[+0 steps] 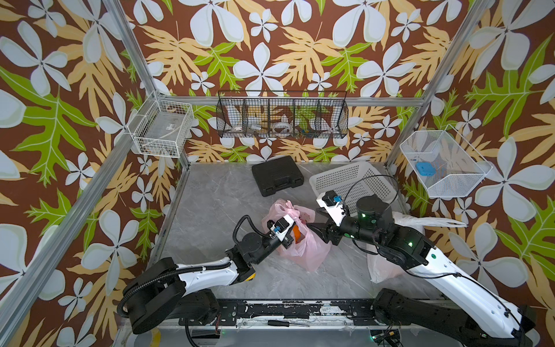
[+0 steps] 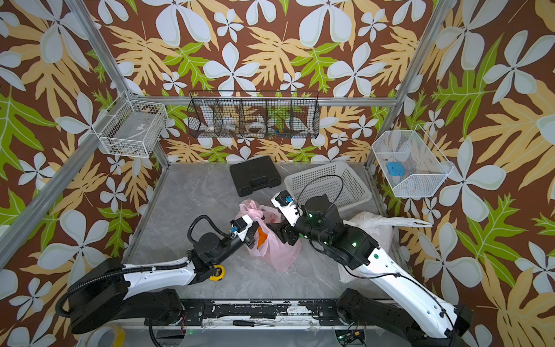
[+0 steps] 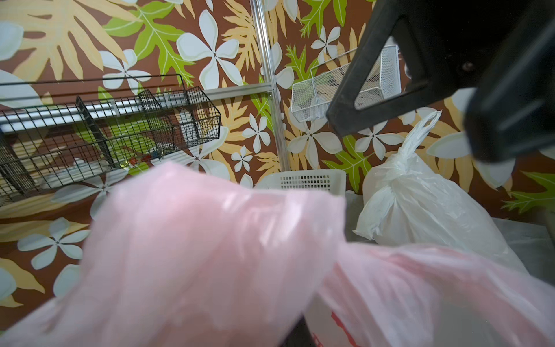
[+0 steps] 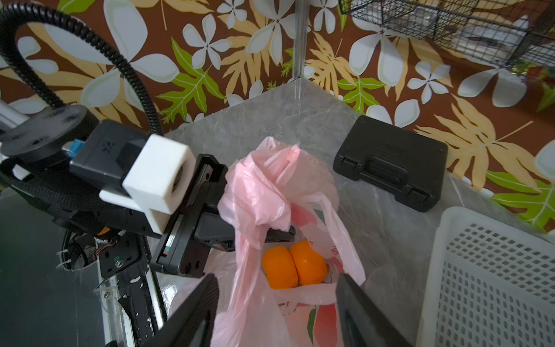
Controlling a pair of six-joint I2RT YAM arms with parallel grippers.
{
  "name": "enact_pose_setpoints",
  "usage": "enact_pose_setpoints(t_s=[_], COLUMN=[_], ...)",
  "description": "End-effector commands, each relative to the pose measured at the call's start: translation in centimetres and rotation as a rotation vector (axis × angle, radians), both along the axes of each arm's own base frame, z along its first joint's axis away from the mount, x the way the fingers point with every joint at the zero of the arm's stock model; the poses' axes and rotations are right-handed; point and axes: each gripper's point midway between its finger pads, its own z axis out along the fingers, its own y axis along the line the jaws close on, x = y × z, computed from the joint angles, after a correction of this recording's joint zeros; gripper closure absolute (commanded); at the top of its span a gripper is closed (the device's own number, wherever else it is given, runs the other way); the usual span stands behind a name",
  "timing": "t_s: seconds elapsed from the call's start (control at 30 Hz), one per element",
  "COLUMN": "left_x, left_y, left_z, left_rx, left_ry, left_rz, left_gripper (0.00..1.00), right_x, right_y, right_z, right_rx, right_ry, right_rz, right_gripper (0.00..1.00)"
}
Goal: Place the oranges into plastic bags & tie knots
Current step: Tie the plastic bag at the center of the board.
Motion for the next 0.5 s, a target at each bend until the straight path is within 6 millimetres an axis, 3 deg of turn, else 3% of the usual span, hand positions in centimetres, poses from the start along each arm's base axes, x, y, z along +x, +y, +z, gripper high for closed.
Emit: enact_pose_setpoints(t_s=[0.0,0.2,0.47], left_x=[-1.0,-0.6,1.0], left_y=[-0.2,-1.5,-1.6], left_z=[2.1,1.0,0.7], left_rx=[0.017,0.185,0.341], left_ry=[-0.184,-0.305,-0.436], left_rz=[-0.030,-0.024,0.086], left_gripper=[1.00,1.00,1.00], right_x=[1.7,1.4,2.6], right_y=[-1.0,1.3,2.2], right_z=[2.3,3.6,2.5], right_rx=[0.122,0.182,0.185], right_ry=[0.016,0.168,0.359], right_rz=[-0.156,-0.102,-0.099], right_gripper=[0.38,0.42,0.40])
